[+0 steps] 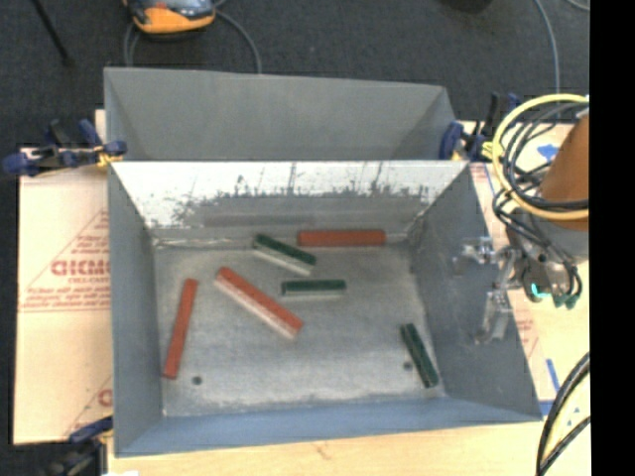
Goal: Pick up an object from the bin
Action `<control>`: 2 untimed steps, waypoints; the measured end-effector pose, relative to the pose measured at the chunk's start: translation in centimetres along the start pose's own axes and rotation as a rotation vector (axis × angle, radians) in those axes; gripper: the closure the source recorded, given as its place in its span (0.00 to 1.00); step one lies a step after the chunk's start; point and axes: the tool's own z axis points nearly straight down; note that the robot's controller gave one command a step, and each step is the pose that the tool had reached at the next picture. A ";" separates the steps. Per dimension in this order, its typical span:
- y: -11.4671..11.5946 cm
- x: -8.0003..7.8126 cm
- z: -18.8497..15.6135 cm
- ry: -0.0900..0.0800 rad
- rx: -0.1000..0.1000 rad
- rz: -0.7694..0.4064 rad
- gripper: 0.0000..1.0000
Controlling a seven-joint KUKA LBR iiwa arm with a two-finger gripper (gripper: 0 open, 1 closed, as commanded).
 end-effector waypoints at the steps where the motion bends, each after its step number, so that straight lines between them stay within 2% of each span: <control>1: 0.1 -0.2 -0.5 -0.008 0.002 -0.004 0.00; 2: 0.2 0.0 8.8 -0.001 -0.001 -0.108 0.00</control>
Offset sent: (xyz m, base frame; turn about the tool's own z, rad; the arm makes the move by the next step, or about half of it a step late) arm -0.0039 0.0014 -0.0769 -0.0764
